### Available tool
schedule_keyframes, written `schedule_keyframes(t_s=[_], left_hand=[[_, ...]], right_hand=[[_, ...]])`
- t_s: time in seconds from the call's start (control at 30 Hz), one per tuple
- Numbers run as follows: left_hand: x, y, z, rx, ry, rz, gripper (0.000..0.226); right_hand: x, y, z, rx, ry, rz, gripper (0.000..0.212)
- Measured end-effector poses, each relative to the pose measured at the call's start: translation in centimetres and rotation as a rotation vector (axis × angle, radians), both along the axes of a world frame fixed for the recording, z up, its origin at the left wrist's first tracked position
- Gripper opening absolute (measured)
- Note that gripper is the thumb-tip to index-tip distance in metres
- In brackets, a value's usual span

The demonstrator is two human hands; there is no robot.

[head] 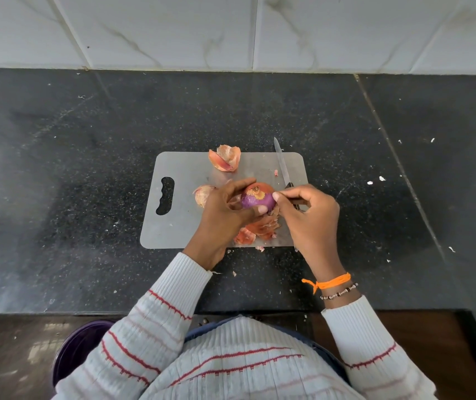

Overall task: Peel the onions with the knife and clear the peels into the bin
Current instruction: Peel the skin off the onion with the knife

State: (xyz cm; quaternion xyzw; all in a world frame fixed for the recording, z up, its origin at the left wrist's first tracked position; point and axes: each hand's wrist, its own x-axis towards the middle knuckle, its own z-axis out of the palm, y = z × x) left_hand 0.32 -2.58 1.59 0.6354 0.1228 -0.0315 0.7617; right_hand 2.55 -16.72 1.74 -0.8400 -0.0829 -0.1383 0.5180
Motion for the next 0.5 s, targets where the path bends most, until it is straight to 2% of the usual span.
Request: schedule_keyframes(t_s=[0.23,0.4,0.5], left_hand=[[-0.2,-0.4,0.0,-0.101,0.018,-0.035,0.049],[-0.2,-0.2,0.3,-0.322,0.077,-0.034,0.041],[-0.1,0.0,0.5,-0.463,0.086,-0.044,0.045]], right_hand=[[0.1,0.0,-0.1,-0.002,0.019,-0.011,0.002],[0.6,-0.7,-1.4,-0.029,0.091,-0.039,0.003],[0.7,-1.3,-2.3,-0.076,0.148,-0.024,0.007]])
